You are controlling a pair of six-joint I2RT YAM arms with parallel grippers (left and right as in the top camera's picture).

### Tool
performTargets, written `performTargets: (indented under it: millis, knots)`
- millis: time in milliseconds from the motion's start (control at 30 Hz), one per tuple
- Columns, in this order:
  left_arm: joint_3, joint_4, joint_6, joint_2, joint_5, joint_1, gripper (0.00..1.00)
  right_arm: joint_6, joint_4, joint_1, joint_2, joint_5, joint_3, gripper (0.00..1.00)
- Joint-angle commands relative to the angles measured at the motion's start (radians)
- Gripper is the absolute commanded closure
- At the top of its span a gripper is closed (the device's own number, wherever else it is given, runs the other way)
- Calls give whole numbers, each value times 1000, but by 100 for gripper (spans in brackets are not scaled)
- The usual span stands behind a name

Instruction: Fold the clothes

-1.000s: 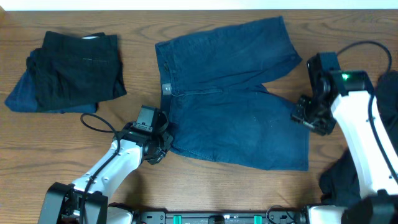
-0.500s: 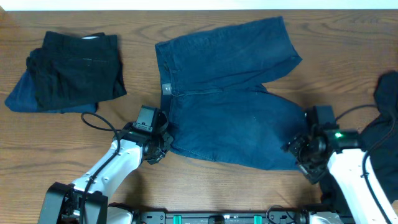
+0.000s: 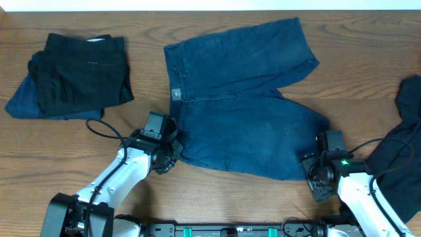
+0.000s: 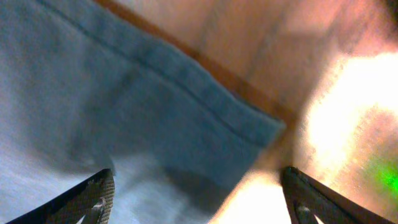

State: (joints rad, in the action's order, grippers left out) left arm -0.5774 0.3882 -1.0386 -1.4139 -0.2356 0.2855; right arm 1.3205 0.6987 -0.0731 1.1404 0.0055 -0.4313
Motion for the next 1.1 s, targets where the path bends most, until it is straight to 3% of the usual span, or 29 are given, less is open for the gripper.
performTargets:
  millis: [0,167,233,400,700,800,1067]
  knots:
    - [14,33,17,-10,22,2,94,74,-62,9,16,106,69,17]
    - [14,33,17,-10,19,2,94,74,-106,9,16,134,106,25]
    - [14,33,17,-10,19,2,94,74,-104,9,16,154,110,45]
    - [14,33,17,-10,19,2,94,74,-102,9,16,167,113,68]
    - [14,33,17,-10,19,2,94,70,-67,9,16,167,113,83]
    - [14,33,17,-10,19,2,94,69,-60,9,16,151,113,99]
    - [5,76,167,24,-5,1,94,-196,-64,9,8,70,70,99]
